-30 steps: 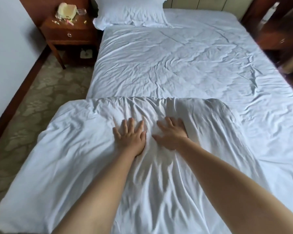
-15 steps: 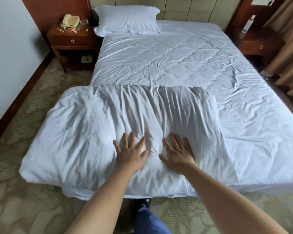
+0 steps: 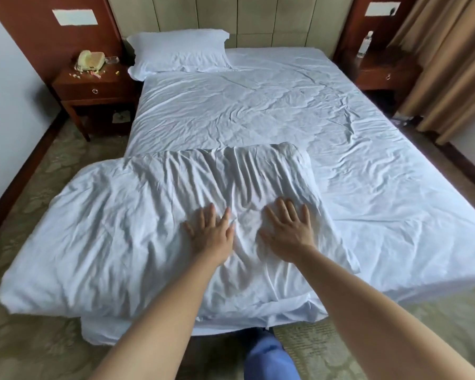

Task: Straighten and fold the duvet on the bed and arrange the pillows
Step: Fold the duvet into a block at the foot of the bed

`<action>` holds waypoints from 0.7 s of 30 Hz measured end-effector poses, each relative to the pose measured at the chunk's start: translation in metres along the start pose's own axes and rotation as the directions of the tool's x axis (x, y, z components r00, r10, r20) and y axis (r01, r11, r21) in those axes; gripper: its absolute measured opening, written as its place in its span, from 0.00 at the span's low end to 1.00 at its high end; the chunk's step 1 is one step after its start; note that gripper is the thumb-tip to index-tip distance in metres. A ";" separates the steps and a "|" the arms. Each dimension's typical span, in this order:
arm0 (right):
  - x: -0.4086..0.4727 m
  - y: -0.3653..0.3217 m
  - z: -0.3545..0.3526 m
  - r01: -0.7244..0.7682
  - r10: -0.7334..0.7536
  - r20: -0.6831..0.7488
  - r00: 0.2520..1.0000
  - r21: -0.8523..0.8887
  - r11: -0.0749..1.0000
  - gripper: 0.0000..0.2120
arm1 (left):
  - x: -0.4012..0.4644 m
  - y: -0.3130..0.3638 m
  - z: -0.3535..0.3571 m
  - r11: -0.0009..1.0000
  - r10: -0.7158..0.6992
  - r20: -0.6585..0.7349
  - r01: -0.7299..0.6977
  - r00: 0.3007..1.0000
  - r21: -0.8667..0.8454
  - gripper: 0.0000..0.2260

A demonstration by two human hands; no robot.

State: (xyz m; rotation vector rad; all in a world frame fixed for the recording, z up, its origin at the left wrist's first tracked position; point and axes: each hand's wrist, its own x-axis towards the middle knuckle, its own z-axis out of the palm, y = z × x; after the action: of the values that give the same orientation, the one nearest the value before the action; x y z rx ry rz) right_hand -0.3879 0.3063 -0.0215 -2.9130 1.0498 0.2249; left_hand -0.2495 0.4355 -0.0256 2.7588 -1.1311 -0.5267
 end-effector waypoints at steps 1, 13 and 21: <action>0.010 0.000 -0.001 0.009 -0.009 -0.019 1.000 0.005 1.000 0.32 | 0.009 0.008 0.001 1.000 0.016 -0.008 -0.016 1.000 -0.001 0.22; 0.167 0.059 -0.003 -0.046 0.046 -0.001 0.999 0.171 0.984 0.36 | 0.176 0.078 -0.008 0.998 -0.035 -0.063 0.038 0.997 0.052 0.22; 0.239 0.066 0.047 -0.065 0.023 0.174 0.984 0.235 0.970 0.36 | 0.236 0.067 0.039 0.981 0.012 -0.128 0.013 0.992 0.191 0.26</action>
State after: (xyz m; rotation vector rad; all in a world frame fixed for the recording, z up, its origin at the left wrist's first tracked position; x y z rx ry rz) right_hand -0.2541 0.1087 -0.1029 -2.6065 1.0359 0.3188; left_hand -0.1515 0.2238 -0.1114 2.9047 -1.2094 -0.2460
